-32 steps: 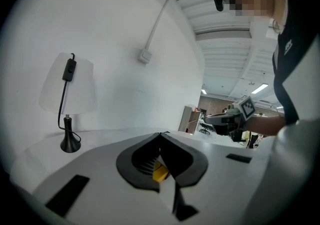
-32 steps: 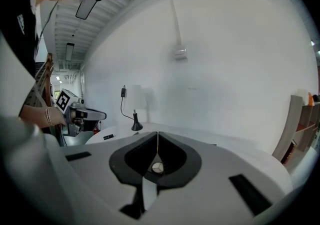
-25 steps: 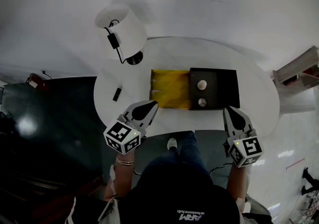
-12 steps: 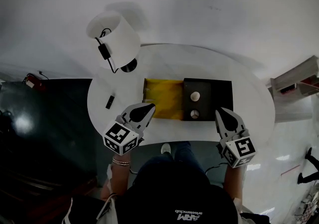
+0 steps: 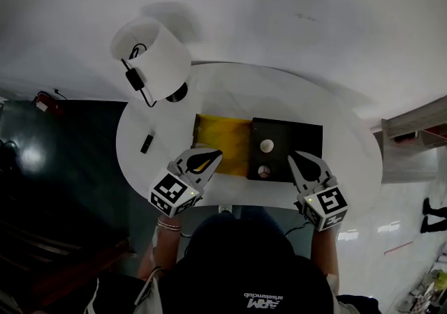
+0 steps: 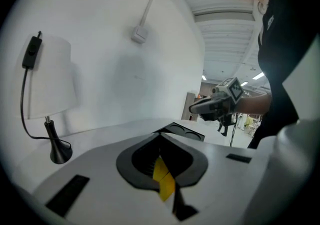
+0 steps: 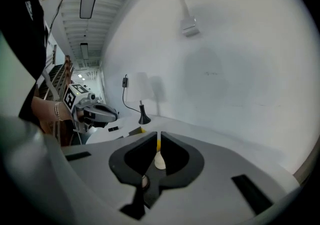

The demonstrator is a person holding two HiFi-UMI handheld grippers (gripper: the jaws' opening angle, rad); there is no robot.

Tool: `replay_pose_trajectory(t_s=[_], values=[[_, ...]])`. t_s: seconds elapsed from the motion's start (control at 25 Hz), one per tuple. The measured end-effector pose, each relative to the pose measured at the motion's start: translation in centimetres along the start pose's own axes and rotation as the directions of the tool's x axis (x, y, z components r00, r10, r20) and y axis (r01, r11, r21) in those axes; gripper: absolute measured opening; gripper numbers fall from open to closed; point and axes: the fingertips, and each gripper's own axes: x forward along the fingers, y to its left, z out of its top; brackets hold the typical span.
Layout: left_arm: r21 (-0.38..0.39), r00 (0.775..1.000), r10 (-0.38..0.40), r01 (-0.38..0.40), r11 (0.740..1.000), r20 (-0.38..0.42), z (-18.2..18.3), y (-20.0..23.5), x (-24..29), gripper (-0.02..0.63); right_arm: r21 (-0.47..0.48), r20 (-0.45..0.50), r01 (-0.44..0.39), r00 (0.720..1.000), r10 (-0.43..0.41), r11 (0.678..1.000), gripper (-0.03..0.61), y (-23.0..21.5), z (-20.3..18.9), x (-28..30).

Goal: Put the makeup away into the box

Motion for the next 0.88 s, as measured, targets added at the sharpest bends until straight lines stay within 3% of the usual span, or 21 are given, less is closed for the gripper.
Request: replay_pose_trajectory(t_s=[0.2, 0.64, 0.68, 0.76, 0.88], values=[[-0.066, 1.0, -0.001, 0.002, 0.998, 0.013, 0.1, 0.2, 1.7, 0.017, -0.048, -0.047, -0.074, 0.996, 0.072, 0.996, 0.021, -0.5, -0.5, 1.9], [-0.112, 0.998, 0.068, -0.07, 0.991, -0.017, -0.5, 1.4, 3.5, 0.017, -0.082, -0.114, -0.19, 0.977, 0.18, 0.978, 0.021, -1.2, -1.6, 4.2], [-0.107, 0.997, 0.078, -0.08, 0.991, -0.022, -0.6, 1.5, 3.6, 0.017, -0.091, -0.127, -0.203, 0.973, 0.191, 0.975, 0.029, -1.2, -1.8, 4.4], [-0.101, 0.995, 0.098, -0.1, 0.99, -0.031, -0.6, 1.8, 3.8, 0.017, -0.111, -0.153, -0.229, 0.965, 0.211, 0.967, 0.11, -1.2, -2.2, 4.7], [-0.097, 0.992, 0.122, -0.126, 0.987, -0.044, -0.9, 2.0, 4.0, 0.017, -0.13, -0.171, -0.258, 0.957, 0.234, 0.957, 0.11, -1.3, -2.7, 4.9]])
